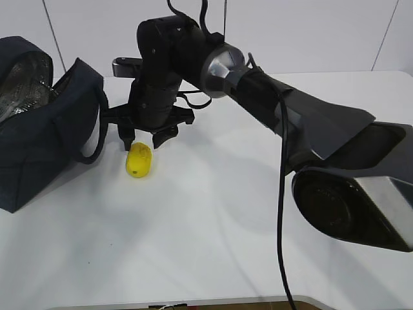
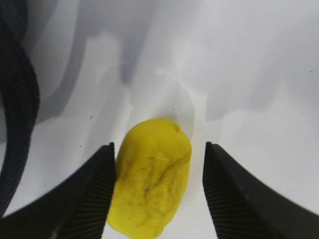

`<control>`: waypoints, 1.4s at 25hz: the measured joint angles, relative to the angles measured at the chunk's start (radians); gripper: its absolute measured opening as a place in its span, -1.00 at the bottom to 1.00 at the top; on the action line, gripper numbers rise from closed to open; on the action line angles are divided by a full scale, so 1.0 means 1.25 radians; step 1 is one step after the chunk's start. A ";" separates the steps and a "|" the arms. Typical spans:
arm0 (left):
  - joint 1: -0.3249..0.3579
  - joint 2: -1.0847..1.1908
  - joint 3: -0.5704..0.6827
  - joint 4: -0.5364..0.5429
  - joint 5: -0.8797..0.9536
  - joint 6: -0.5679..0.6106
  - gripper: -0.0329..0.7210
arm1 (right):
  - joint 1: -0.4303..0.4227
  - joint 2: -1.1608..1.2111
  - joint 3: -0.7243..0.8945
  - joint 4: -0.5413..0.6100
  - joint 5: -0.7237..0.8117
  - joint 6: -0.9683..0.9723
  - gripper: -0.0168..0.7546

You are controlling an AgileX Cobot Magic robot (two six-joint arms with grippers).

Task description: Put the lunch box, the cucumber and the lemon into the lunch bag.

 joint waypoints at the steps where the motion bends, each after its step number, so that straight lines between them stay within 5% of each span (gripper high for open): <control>1: 0.000 0.000 0.000 0.000 0.000 0.000 -0.93 | 0.000 0.000 0.000 -0.005 0.000 0.000 0.20; 22: 0.000 0.000 0.000 0.000 0.000 0.000 -0.93 | 0.005 0.038 0.000 0.049 -0.002 0.004 0.20; 35: 0.000 0.000 0.000 0.002 0.000 0.000 -0.93 | 0.005 0.035 -0.046 0.100 -0.002 -0.004 -0.03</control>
